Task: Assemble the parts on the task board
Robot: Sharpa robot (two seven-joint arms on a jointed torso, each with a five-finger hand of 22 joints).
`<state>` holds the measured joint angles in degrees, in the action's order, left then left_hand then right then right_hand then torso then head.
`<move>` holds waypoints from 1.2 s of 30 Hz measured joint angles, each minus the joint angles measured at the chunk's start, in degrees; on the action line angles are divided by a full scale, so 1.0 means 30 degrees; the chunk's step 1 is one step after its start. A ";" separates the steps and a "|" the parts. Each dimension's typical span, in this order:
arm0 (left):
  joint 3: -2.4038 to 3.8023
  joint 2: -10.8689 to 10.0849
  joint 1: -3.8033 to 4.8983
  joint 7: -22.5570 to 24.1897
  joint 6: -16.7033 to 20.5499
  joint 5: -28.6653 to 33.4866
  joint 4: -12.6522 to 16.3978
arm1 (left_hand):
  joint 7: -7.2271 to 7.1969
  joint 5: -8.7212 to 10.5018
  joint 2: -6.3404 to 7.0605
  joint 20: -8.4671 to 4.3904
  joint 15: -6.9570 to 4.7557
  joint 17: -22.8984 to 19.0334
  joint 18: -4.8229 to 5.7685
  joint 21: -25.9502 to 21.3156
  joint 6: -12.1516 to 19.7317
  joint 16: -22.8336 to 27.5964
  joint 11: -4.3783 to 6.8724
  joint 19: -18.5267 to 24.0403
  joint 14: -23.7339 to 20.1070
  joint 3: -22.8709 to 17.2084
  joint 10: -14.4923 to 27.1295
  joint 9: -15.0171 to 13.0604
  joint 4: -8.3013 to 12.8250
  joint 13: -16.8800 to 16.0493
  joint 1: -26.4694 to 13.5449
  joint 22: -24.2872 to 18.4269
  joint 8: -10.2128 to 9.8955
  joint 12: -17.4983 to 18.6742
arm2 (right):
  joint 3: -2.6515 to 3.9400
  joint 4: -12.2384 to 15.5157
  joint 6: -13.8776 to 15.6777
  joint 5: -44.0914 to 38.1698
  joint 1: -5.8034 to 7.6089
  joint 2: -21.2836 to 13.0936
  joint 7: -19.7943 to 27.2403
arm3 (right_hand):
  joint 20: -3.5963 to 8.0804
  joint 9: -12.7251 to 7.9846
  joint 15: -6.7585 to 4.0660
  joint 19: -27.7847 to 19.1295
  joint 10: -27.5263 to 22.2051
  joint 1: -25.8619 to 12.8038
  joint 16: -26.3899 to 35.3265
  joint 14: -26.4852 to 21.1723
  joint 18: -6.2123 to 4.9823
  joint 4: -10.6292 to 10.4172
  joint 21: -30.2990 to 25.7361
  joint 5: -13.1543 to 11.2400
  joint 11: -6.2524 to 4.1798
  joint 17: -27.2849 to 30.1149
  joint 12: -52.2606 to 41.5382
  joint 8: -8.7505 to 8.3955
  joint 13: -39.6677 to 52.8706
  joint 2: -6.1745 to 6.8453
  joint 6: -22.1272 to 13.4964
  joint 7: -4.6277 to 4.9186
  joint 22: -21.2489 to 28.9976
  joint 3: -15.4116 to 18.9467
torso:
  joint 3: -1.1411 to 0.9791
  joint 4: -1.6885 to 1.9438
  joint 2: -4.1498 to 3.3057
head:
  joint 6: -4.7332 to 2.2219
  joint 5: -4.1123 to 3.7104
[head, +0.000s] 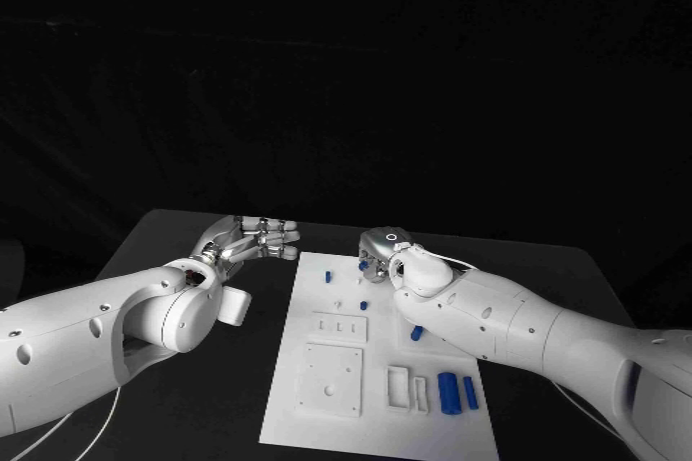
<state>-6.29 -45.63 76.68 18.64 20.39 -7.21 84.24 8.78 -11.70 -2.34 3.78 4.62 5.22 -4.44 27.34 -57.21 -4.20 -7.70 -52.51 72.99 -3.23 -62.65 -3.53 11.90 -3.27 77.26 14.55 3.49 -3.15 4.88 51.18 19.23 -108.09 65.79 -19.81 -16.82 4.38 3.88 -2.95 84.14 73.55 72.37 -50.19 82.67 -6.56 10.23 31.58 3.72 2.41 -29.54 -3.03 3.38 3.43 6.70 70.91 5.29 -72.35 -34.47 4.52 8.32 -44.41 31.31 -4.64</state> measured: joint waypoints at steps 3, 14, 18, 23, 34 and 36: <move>0.0000 0.0024 0.0000 -0.0002 -0.0001 0.0000 -0.0051 | 0.0000 0.0000 0.0000 0.0000 0.0000 0.0000 0.0000 0.0000 0.0000 0.0000 0.0000 0.0000 0.0000 0.0000 0.0000 0.0000 0.0000 0.0000 0.0000 0.0000 0.0000 0.0000 | -0.0034 -0.0132 0.0018 0.0137 -0.0014 0.0005 0.0028 | -0.0178 0.0095 0.0315 -0.0031 -0.1394 -0.0595 0.0099 -0.0042 -0.0002 -0.0405 -0.0705 -0.0295 0.0420 0.0057 0.0000 0.0239 -0.0021 0.0589 -0.1572 0.0134 0.0274 0.0460 | 0.0011 0.0005 0.0011 | 0.0015 -0.0002; -0.0008 -0.0035 0.0000 -0.0009 -0.0002 0.0006 -0.0094 | 0.0000 0.0000 0.0000 0.0000 0.0005 -0.0001 -0.0001 0.0000 0.0000 0.0000 0.0062 0.0000 -0.0006 0.0056 0.0074 0.0002 -0.0046 0.0001 0.0000 -0.0058 0.0000 0.0000 | 0.0014 0.0978 0.0567 0.0804 -0.0062 -0.0920 0.0163 | -0.0789 -0.0101 0.0789 -0.0037 -0.4733 0.1136 0.0296 0.0024 -0.0915 -0.1684 -0.2130 -0.0295 0.1313 0.0260 -0.0148 0.0126 -0.0024 0.1943 -0.3976 -0.0190 0.1183 0.3991 | -0.0035 -0.0016 0.0044 | -0.0082 0.0170; -0.0008 -0.0155 0.0000 -0.0009 0.0001 0.0011 -0.0051 | 0.0000 0.0000 0.0000 -0.0001 0.0068 -0.0001 -0.0001 0.0000 0.0000 0.0000 -0.0002 0.0000 -0.0069 0.0104 0.0137 0.0003 0.0002 0.0000 0.0000 -0.0057 0.0000 0.0000 | 0.0491 0.2255 0.0752 0.0970 -0.0052 -0.2081 0.0159 | -0.0789 -0.0101 0.0789 -0.0037 -0.4431 0.1422 0.0296 0.0024 -0.0915 -0.1933 -0.2217 -0.0294 0.1176 0.0326 -0.0148 0.0126 -0.0024 0.1940 -0.4009 -0.0222 0.1220 0.4241 | -0.0070 -0.0093 0.0033 | -0.0189 0.0189; -0.0007 -0.0310 0.0001 -0.0009 0.0007 0.0018 -0.0013 | 0.0000 0.0000 0.0000 0.0000 0.0069 -0.0002 0.0000 -0.0001 0.0000 0.0000 -0.0001 -0.0001 -0.0069 0.0104 0.0137 0.0004 0.0002 0.0000 0.0000 -0.0073 0.0000 0.0000 | 0.1459 0.3961 0.0802 0.1263 0.0001 -0.3899 0.0108 | -0.0789 -0.0100 0.0631 -0.0037 -0.2068 0.1339 0.0265 0.0038 -0.0914 -0.1980 -0.2082 -0.0272 0.0600 0.0392 -0.0147 0.0126 -0.0016 0.1857 -0.3691 0.0096 0.1102 0.3481 | -0.0148 -0.0267 0.0020 | -0.0324 0.0209; -0.0005 -0.0386 0.0002 -0.0007 0.0007 0.0048 0.0003 | 0.0000 0.0000 0.0000 -0.0001 0.0068 -0.0002 0.0000 -0.0001 0.0000 0.0000 -0.0001 -0.0001 -0.0069 0.0103 0.0136 0.0005 0.0002 0.0001 0.0000 -0.0071 0.0000 0.0000 | 0.2209 0.4677 -0.0123 0.2845 0.0016 -0.6034 0.0174 | 0.0601 -0.0024 -0.0725 -0.0034 0.0725 0.1210 -0.0389 -0.0025 0.0580 -0.1850 0.0564 0.1067 -0.0949 -0.0780 -0.8365 0.0127 0.8979 0.1344 -0.2717 0.0052 -0.0610 0.6342 | -0.0390 -0.0628 -0.0035 | -0.0502 0.0267; -0.0005 -0.0375 0.0002 -0.0007 0.0005 0.0056 -0.0012 | 0.0000 0.0000 0.0000 0.0000 0.0068 -0.0002 0.0000 -0.0001 0.0000 0.0000 -0.0001 -0.0001 -0.0068 0.0108 0.0136 0.0005 0.0006 0.0000 0.0000 -0.0100 0.0000 0.0000 | 0.2234 0.4454 -0.0482 0.3230 0.0007 -0.6036 0.0256 | 0.0604 -0.0017 -0.0717 -0.0037 -0.1166 0.1132 -0.0814 -0.0040 0.0585 -0.1885 0.1764 0.1357 -0.1040 -0.1589 -1.1897 0.0142 1.2820 0.1197 -0.2918 0.0121 -0.0844 0.6846 | -0.0430 -0.0645 -0.0048 | -0.0505 0.0253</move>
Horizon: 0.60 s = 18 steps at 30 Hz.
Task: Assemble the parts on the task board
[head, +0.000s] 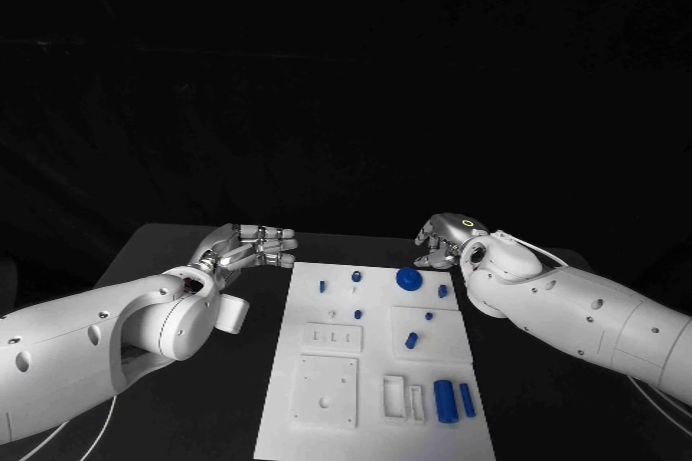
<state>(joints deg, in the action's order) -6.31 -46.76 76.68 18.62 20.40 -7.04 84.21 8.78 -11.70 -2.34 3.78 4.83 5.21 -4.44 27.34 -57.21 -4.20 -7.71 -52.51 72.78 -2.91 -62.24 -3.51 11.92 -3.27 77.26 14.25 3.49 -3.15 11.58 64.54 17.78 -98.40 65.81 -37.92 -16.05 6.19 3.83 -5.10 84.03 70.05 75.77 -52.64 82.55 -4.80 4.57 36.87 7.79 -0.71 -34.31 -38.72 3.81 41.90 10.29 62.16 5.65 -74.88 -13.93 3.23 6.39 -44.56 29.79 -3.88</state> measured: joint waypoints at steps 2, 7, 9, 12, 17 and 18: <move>0.0000 0.0015 0.0000 0.0000 -0.0003 0.0008 -0.0010 | 0.0000 0.0000 0.0000 0.0000 0.0000 0.0000 0.0001 0.0000 0.0000 0.0000 0.0000 0.0000 0.0000 0.0047 0.0000 0.0000 0.0048 0.0001 0.0000 -0.0046 0.0000 0.0000 | 0.0015 -0.0263 -0.0332 0.0296 0.0000 0.0032 0.0075 | 0.0002 0.0000 0.0140 -0.0002 -0.0593 0.0010 -0.0597 -0.0212 0.0000 -0.0051 0.1397 0.0315 0.0052 -0.1026 -0.2004 0.0000 0.2137 0.0009 -0.0381 0.0029 -0.0022 0.0468 | -0.0016 0.0002 -0.0005 | 0.0016 -0.0046; 0.0000 0.0044 0.0001 -0.0001 -0.0010 0.0032 -0.0057 | 0.0000 0.0000 0.0000 0.0000 0.0000 0.0000 0.0001 0.0000 0.0000 0.0000 0.0000 0.0000 0.0000 0.0047 0.0000 0.0001 0.0048 0.0001 0.0000 -0.0045 0.0000 0.0000 | 0.0037 -0.1121 -0.1187 0.0948 -0.0052 0.0359 0.0204 | -0.0197 -0.0002 0.0232 -0.0034 -0.0229 -0.0063 -0.1621 -0.0305 -0.0003 -0.0487 0.5177 0.0588 0.0328 -0.3980 -0.5462 0.0000 0.5838 -0.0063 -0.1282 0.0175 -0.0022 0.1153 | -0.0013 0.0026 -0.0015 | 0.0062 -0.0161; 0.0000 0.0064 0.0001 -0.0003 -0.0012 0.0039 -0.0086 | 0.0001 0.0000 0.0000 0.0000 0.0000 0.0000 0.0000 0.0000 0.0001 0.0000 0.0000 0.0000 0.0000 0.0047 0.0000 0.0001 0.0048 0.0000 0.0001 -0.0045 0.0000 0.0000 | 0.0041 -0.1346 -0.1425 0.1130 -0.0097 0.0499 0.0239 | -0.0197 -0.0002 0.0245 -0.0034 -0.0069 -0.0063 -0.1683 -0.0291 -0.0003 -0.0632 0.5768 0.0687 0.0306 -0.4584 -0.5859 0.0000 0.6274 -0.0063 -0.1435 0.0269 -0.0022 0.1298 | -0.0011 0.0038 -0.0026 | 0.0053 -0.0167; -0.0002 0.0090 0.0000 -0.0013 -0.0019 0.0052 -0.0125 | 0.0063 0.0000 0.0000 0.0000 -0.0001 0.0000 0.0001 0.0000 0.0063 0.0000 0.0001 0.0000 0.0000 0.0098 -0.0001 0.0002 -0.0003 0.0000 0.0000 -0.0070 0.0000 0.0000 | 0.0041 -0.1572 -0.1753 0.1406 -0.0193 0.0684 0.0301 | -0.0264 -0.0003 0.0307 0.0033 0.0040 -0.0063 -0.1903 -0.0227 -0.0002 -0.0789 0.6332 0.0734 0.0332 -0.5249 -0.6398 0.0001 0.6809 -0.0063 -0.1606 0.0305 -0.0021 0.1454 | -0.0005 0.0060 -0.0035 | 0.0104 -0.0181; -0.0004 0.0111 0.0000 -0.0021 -0.0030 0.0070 -0.0176 | 0.0070 0.0000 0.0000 -0.0001 0.0000 -0.0001 0.0000 0.0000 0.0071 0.0000 0.0001 0.0000 0.0000 0.0098 -0.0001 0.0002 -0.0003 0.0000 0.0000 -0.0071 0.0000 0.0000 | 0.0041 -0.1872 -0.2131 0.1712 -0.0247 0.0976 0.0399 | -0.0264 -0.0003 0.0344 0.0033 0.0306 -0.0063 -0.2128 -0.0189 -0.0002 -0.0863 0.6832 0.0827 0.0339 -0.5792 -0.6956 0.0001 0.7319 -0.0062 -0.1674 0.0370 -0.0020 0.1529 | -0.0013 0.0103 -0.0053 | 0.0154 -0.0223; -0.0004 0.0113 0.0000 -0.0023 -0.0032 0.0073 -0.0183 | 0.0071 0.0000 0.0000 0.0000 0.0000 -0.0001 0.0000 0.0000 0.0070 0.0000 0.0001 0.0000 0.0000 0.0098 -0.0001 0.0002 -0.0003 0.0001 0.0000 -0.0071 0.0000 0.0000 | 0.0041 -0.1933 -0.2168 0.1735 -0.0263 0.1037 0.0414 | -0.0264 -0.0004 0.0372 0.0033 0.0386 -0.0063 -0.2162 -0.0159 -0.0004 -0.0864 0.6915 0.0828 0.0338 -0.5880 -0.7114 0.0001 0.7453 -0.0063 -0.1674 0.0370 -0.0020 0.1529 | -0.0015 0.0104 -0.0057 | 0.0156 -0.0225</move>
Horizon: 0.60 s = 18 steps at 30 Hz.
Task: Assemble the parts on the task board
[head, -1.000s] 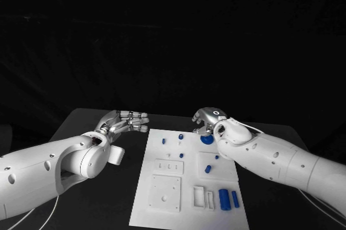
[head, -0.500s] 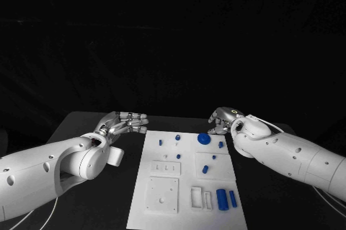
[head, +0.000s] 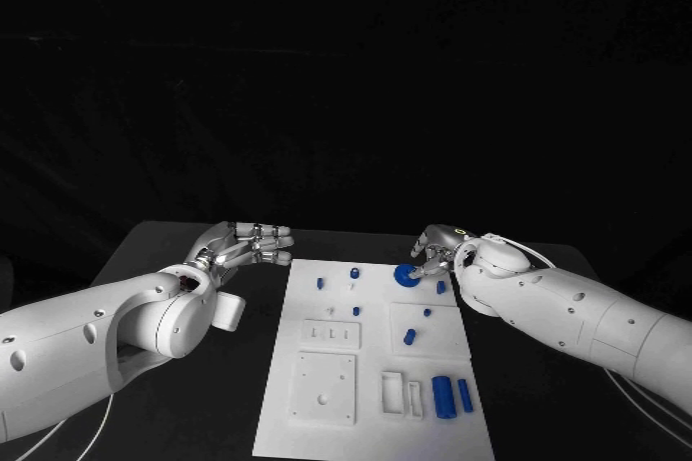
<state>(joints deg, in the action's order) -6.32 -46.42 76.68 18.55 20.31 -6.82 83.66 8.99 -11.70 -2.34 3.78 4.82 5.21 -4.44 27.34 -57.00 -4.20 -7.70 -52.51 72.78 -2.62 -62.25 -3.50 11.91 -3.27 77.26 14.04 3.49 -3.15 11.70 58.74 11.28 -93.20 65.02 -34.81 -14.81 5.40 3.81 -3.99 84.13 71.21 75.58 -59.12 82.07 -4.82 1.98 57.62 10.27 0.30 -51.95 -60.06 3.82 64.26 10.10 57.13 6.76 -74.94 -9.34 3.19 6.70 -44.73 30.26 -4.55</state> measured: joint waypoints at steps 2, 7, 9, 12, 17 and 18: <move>-0.0001 0.0009 0.0000 -0.0003 -0.0006 0.0005 -0.0018 | 0.0000 0.0000 0.0000 0.0000 0.0000 0.0000 -0.0001 0.0000 0.0001 0.0000 0.0000 0.0000 0.0000 0.0000 0.0000 0.0000 0.0000 0.0000 0.0000 0.0000 0.0000 0.0000 | 0.0000 -0.0141 -0.0070 0.0034 -0.0031 0.0133 0.0036 | 0.0000 0.0000 0.0000 0.0000 0.0127 0.0001 -0.0116 0.0001 0.0000 0.0058 0.0136 0.0000 -0.0001 -0.0219 -0.0302 0.0000 0.0273 0.0000 -0.0006 -0.0003 0.0001 -0.0057 | -0.0002 0.0005 -0.0007 | 0.0002 0.0000; -0.0001 0.0044 0.0000 -0.0007 -0.0021 0.0014 -0.0045 | 0.0000 0.0000 0.0000 0.0000 0.0000 0.0000 -0.0001 -0.0001 0.0000 0.0000 0.0000 0.0000 0.0000 0.0000 0.0000 0.0000 0.0000 0.0000 0.0000 0.0001 0.0000 0.0000 | 0.0000 -0.0435 -0.0146 0.0061 -0.0065 0.0367 0.0099 | -0.0067 -0.0001 0.0000 -0.0068 0.0128 0.0000 -0.0117 0.0001 0.0000 0.0057 0.0286 0.0000 -0.0002 -0.0399 -0.0372 0.0000 0.0407 0.0000 -0.0034 -0.0028 0.0002 -0.0057 | -0.0011 0.0011 -0.0011 | 0.0029 0.0013; -0.0001 0.0048 0.0000 -0.0008 -0.0026 0.0017 -0.0052 | 0.0000 0.0000 0.0000 0.0000 0.0000 -0.0001 0.0000 0.0000 0.0000 0.0000 0.0000 0.0000 0.0000 0.0000 0.0000 0.0001 0.0000 0.0000 0.0000 0.0001 0.0000 0.0000 | 0.0002 -0.0558 -0.0170 0.0063 -0.0076 0.0477 0.0126 | -0.0067 -0.0001 0.0000 -0.0068 0.0127 0.0000 -0.0117 0.0001 0.0001 0.0057 0.0286 -0.0001 -0.0002 -0.0410 -0.0373 0.0000 0.0419 0.0000 -0.0034 -0.0028 0.0002 -0.0057 | -0.0009 0.0016 -0.0011 | 0.0035 0.0022; -0.0001 0.0052 0.0000 -0.0011 -0.0033 0.0021 -0.0061 | 0.0000 0.0000 0.0000 0.0000 0.0000 0.0000 0.0000 0.0000 0.0000 0.0000 0.0000 0.0000 0.0000 0.0000 0.0000 0.0001 0.0000 0.0000 0.0000 0.0002 0.0000 0.0000 | 0.0005 -0.0700 -0.0203 0.0065 -0.0093 0.0602 0.0169 | -0.0067 -0.0001 0.0000 -0.0068 0.0126 0.0000 -0.0117 0.0001 0.0002 0.0057 0.0404 -0.0001 -0.0001 -0.0455 -0.0373 0.0000 0.0443 0.0000 -0.0030 -0.0033 0.0003 -0.0056 | -0.0011 0.0020 -0.0016 | 0.0062 0.0042; -0.0001 0.0054 -0.0001 -0.0017 -0.0042 0.0025 -0.0068 | 0.0000 0.0000 0.0000 0.0000 0.0000 0.0000 -0.0001 0.0000 0.0000 0.0000 0.0000 0.0000 0.0000 -0.0001 -0.0001 0.0001 0.0000 0.0000 0.0000 0.0002 0.0000 0.0000 | 0.0005 -0.0946 -0.0246 0.0066 -0.0151 0.0769 0.0215 | -0.0067 -0.0002 0.0000 -0.0068 0.0127 0.0000 -0.0117 0.0002 0.0001 0.0114 0.0404 -0.0001 -0.0002 -0.0478 -0.0372 0.0000 0.0463 0.0001 0.0123 -0.0082 0.0004 -0.0114 | -0.0016 0.0013 -0.0020 | 0.0084 0.0071; -0.0001 0.0054 -0.0001 -0.0018 -0.0043 0.0026 -0.0069 | 0.0000 0.0000 0.0000 0.0000 0.0000 0.0000 0.0000 0.0000 0.0000 0.0000 0.0000 0.0000 0.0000 -0.0001 -0.0001 0.0001 0.0000 0.0000 0.0001 0.0002 0.0000 0.0000 | 0.0005 -0.0993 -0.0254 0.0066 -0.0160 0.0798 0.0224 | -0.0067 -0.0002 0.0000 -0.0068 0.0127 0.0000 -0.0117 0.0002 0.0001 0.0134 0.0404 -0.0001 -0.0001 -0.0498 -0.0372 0.0000 0.0469 0.0000 0.0123 -0.0083 0.0004 -0.0134 | -0.0018 0.0011 -0.0020 | 0.0090 0.0079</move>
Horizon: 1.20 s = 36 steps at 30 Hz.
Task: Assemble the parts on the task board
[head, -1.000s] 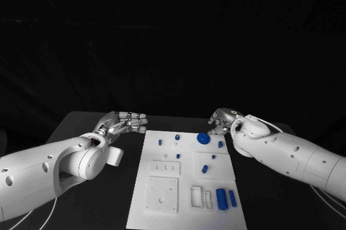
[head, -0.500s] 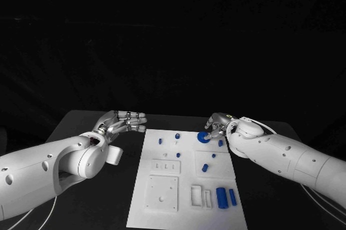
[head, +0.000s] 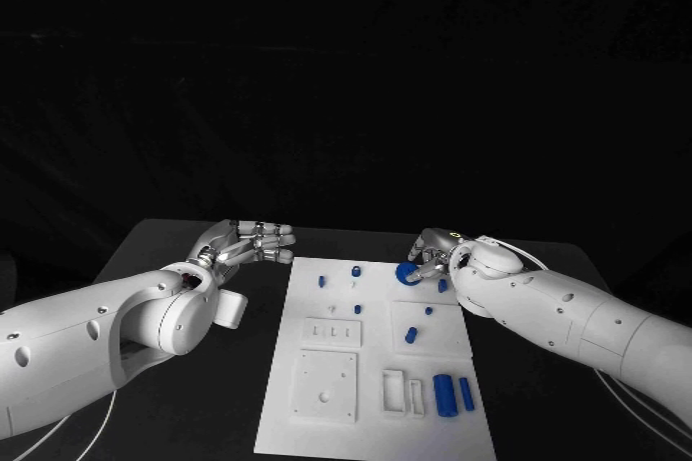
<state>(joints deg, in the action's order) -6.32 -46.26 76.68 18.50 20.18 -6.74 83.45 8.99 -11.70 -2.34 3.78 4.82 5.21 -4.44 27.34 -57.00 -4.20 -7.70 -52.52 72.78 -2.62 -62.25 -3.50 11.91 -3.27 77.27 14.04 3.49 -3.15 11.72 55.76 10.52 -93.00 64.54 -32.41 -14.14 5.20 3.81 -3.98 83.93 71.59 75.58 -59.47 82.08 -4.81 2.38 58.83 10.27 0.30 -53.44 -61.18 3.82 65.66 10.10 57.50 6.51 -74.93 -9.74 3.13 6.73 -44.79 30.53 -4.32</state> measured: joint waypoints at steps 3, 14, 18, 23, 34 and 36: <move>0.0000 0.0000 0.0000 -0.0003 -0.0005 0.0002 -0.0001 | 0.0000 0.0000 0.0000 -0.0001 0.0000 -0.0001 -0.0001 0.0000 0.0000 0.0000 0.0000 0.0000 0.0000 0.0053 0.0000 0.0001 0.0053 0.0000 0.0000 -0.0065 0.0000 0.0000 | 0.0000 -0.0133 -0.0015 0.0000 -0.0016 0.0058 0.0029 | 0.0000 -0.0001 0.0000 0.0000 -0.0001 0.0000 0.0000 0.0000 0.0001 0.0002 0.0000 0.0000 0.0000 -0.0034 0.0000 0.0000 0.0003 0.0000 0.0000 -0.0001 0.0001 -0.0112 | -0.0002 -0.0013 -0.0005 | 0.0013 0.0020; 0.0000 0.0007 0.0000 -0.0022 -0.0020 0.0007 -0.0010 | 0.0001 0.0000 0.0000 0.0000 0.0000 -0.0001 0.0000 0.0000 0.0001 0.0000 0.0000 0.0000 0.0001 0.0053 0.0000 0.0001 0.0053 0.0000 0.0000 -0.0087 0.0000 0.0000 | -0.0003 -0.0511 -0.0088 0.0029 -0.0036 0.0290 0.0158 | 0.0001 -0.0002 0.0000 0.0001 -0.0001 -0.0137 0.0001 0.0001 0.0002 0.0026 0.0105 0.0077 0.0000 -0.0061 0.0002 0.0000 0.0015 -0.0136 0.0260 -0.0024 0.0003 -0.0355 | 0.0002 -0.0013 -0.0005 | 0.0051 0.0053; 0.0000 0.0037 0.0000 -0.0032 -0.0030 0.0007 -0.0041 | 0.0000 0.0000 0.0000 0.0000 0.0000 -0.0002 0.0000 0.0000 0.0000 0.0000 0.0000 0.0000 0.0000 0.0053 0.0000 0.0001 0.0053 0.0000 0.0000 -0.0093 0.0000 0.0000 | -0.0003 -0.0629 -0.0125 0.0069 -0.0078 0.0355 0.0224 | 0.0001 -0.0002 0.0000 0.0001 0.0064 -0.0231 0.0000 0.0002 0.0002 0.0184 0.0105 0.0204 -0.0065 -0.0087 0.0003 0.0000 0.0041 -0.0230 0.0434 -0.0052 0.0004 -0.0663 | 0.0002 -0.0015 -0.0005 | 0.0082 0.0092; 0.0000 0.0124 0.0000 -0.0044 -0.0044 0.0007 -0.0129 | 0.0001 0.0000 0.0000 0.0000 0.0000 -0.0001 0.0000 0.0000 0.0000 0.0000 0.0000 0.0000 0.0000 0.0123 0.0000 0.0002 -0.0017 0.0000 0.0000 -0.0109 0.0000 0.0000 | 0.0007 -0.0695 -0.0134 0.0159 -0.0085 0.0407 0.0336 | 0.0001 -0.0041 0.0001 0.0001 0.0101 -0.0335 0.0000 0.0003 0.0004 0.0173 0.0105 0.0398 -0.0103 -0.0121 -0.0021 -0.0014 0.0088 -0.0332 0.0689 -0.0167 0.0004 -0.0968 | 0.0009 -0.0051 -0.0020 | 0.0115 0.0092; 0.0000 0.0169 -0.0005 -0.0072 -0.0085 0.0002 -0.0180 | 0.0000 0.0000 -0.0078 0.0000 0.0000 -0.0002 0.0000 0.0000 0.0000 0.0000 0.0000 0.0000 0.0000 0.0122 0.0000 0.0002 -0.0017 0.0000 0.0077 -0.0136 0.0000 0.0000 | 0.0001 -0.0734 -0.0148 0.0209 -0.0120 0.0427 0.0473 | 0.0001 -0.0040 -0.0061 0.0001 0.0168 -0.0407 0.0001 0.0073 0.0004 0.0728 0.0104 0.1290 -0.0171 -0.0198 -0.0108 -0.0162 0.0147 -0.0401 0.0987 -0.0239 0.0006 -0.1524 | 0.0018 -0.0031 0.0002 | 0.0266 0.0038; 0.0000 0.0159 -0.0005 -0.0080 -0.0088 0.0002 -0.0180 | 0.0000 0.0000 -0.0078 0.0000 0.0000 -0.0001 0.0000 0.0000 0.0000 0.0000 0.0000 0.0000 0.0001 0.0122 0.0000 0.0002 -0.0017 0.0000 0.0077 -0.0136 0.0000 0.0000 | -0.0001 -0.0687 -0.0149 0.0179 -0.0139 0.0395 0.0507 | 0.0001 -0.0032 -0.0061 0.0001 0.0169 -0.0407 0.0001 0.0073 0.0005 0.0936 0.0107 0.1698 -0.0172 -0.0198 -0.0109 -0.0160 0.0147 -0.0401 0.0970 -0.0221 0.0006 -0.1713 | 0.0018 -0.0033 0.0005 | 0.0276 0.0038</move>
<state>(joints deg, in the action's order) -6.32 -45.78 76.67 18.26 19.91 -6.74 82.91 8.99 -11.70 -2.57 3.77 4.82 5.21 -4.44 27.33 -57.00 -4.20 -7.70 -52.51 72.78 -2.25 -62.25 -3.49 11.86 -3.27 77.50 13.64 3.49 -3.15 11.71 53.70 10.07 -92.46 64.12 -31.23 -12.62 5.21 3.71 -4.17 83.93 72.10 74.36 -59.47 82.30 -4.80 5.19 59.15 15.36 -0.22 -54.04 -61.50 3.34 66.11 8.90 60.41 5.85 -74.91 -14.88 3.19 6.64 -44.77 31.36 -4.20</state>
